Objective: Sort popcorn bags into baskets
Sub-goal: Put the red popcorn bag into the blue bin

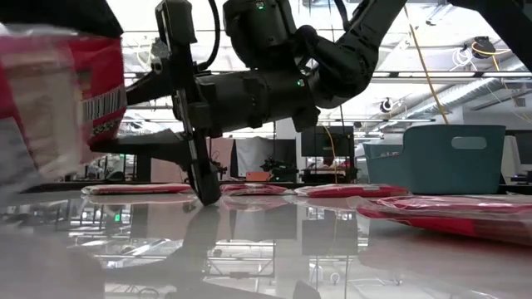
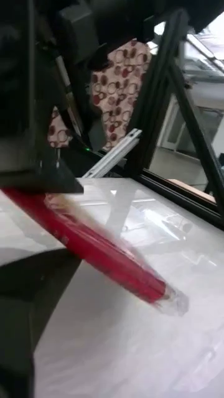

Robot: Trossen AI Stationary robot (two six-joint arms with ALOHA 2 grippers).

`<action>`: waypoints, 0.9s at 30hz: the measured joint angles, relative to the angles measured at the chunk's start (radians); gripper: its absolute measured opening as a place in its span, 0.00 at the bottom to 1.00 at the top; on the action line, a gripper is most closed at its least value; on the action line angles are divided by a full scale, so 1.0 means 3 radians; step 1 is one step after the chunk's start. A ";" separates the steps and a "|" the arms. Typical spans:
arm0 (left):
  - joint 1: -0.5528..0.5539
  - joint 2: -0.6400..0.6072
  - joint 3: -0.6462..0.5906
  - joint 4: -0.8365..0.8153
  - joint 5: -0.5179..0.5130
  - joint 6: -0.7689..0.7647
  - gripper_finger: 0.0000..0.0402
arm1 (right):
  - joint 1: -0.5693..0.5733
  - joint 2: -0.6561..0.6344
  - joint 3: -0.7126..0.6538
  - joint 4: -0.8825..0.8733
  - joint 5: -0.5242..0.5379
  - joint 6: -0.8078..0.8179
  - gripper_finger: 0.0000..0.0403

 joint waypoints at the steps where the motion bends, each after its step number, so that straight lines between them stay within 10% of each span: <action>1: 0.0000 0.0000 0.0000 0.0026 -0.0006 -0.0035 0.03 | -0.0009 0.0000 0.0000 -0.0002 -0.0011 -0.0039 0.27; 8: -0.0021 0.0000 0.0000 0.0136 -0.0297 -0.0614 0.13 | -0.0108 0.0005 -0.0006 0.0039 -0.0126 -0.0347 0.03; 15: -0.0241 -0.0083 0.0000 0.0235 -0.1542 -0.1323 0.37 | -0.0217 -0.0148 -0.0016 -0.0175 -0.0228 -0.0712 0.03; 27: -0.0346 -0.0613 0.0001 -0.0201 -0.2300 -0.3228 0.42 | -0.0047 -0.1321 -0.0012 -0.2428 0.1408 -0.2082 0.02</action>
